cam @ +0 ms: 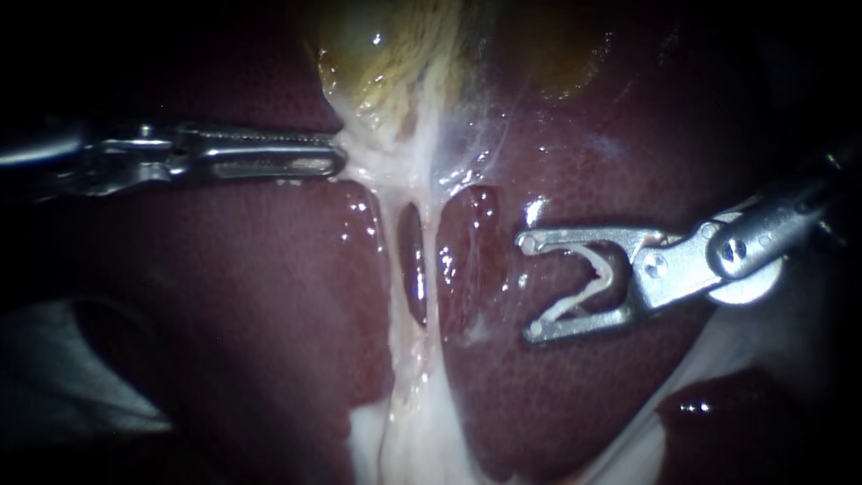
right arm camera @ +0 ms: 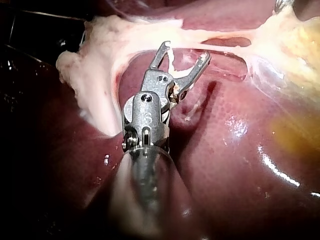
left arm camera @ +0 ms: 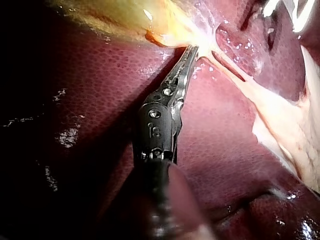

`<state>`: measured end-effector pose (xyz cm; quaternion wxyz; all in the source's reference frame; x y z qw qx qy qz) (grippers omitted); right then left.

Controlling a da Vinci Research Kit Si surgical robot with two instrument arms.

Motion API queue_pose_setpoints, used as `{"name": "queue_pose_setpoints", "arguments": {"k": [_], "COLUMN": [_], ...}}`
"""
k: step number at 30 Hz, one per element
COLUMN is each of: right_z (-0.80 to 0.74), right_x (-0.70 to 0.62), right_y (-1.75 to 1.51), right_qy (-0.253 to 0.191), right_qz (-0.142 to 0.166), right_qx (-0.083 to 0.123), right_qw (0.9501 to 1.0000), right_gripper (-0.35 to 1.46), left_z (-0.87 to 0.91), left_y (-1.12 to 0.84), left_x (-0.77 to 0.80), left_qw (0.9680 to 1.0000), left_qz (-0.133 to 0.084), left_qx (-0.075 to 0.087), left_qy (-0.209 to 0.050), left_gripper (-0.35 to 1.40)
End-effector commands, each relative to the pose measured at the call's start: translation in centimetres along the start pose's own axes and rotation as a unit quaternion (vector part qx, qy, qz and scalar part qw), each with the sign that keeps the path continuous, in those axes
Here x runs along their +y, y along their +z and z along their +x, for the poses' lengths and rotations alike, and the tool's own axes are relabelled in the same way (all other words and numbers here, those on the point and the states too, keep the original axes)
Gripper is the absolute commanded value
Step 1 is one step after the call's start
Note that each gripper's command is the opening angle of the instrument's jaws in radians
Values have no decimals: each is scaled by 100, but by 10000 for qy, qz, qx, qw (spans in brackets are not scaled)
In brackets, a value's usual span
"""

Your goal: Grabbing gallbladder

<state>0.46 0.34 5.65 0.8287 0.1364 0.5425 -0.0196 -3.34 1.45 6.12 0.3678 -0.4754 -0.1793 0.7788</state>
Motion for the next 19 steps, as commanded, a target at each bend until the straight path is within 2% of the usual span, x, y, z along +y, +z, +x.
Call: {"name": "queue_pose_setpoints", "arguments": {"k": [1,5,9,19], "right_z": [0,0,0,0], "right_x": [0,0,0,0], "right_y": [0,0,0,0], "right_qy": [0,0,0,29], "right_qz": [0,0,1,0], "right_qx": [1,1,1,3], "right_qw": [10000,10000,10000,10000], "right_gripper": [50,50,50,50], "left_z": [5,22,25,24], "left_y": [-6,-29,-41,-39], "left_x": [-1,-5,-10,-9], "left_qw": [10000,9999,9997,9995], "left_qz": [16,76,131,239], "left_qx": [13,98,113,129], "left_qy": [-17,-103,-147,-178], "left_gripper": [-35,-35,-35,-35]}}
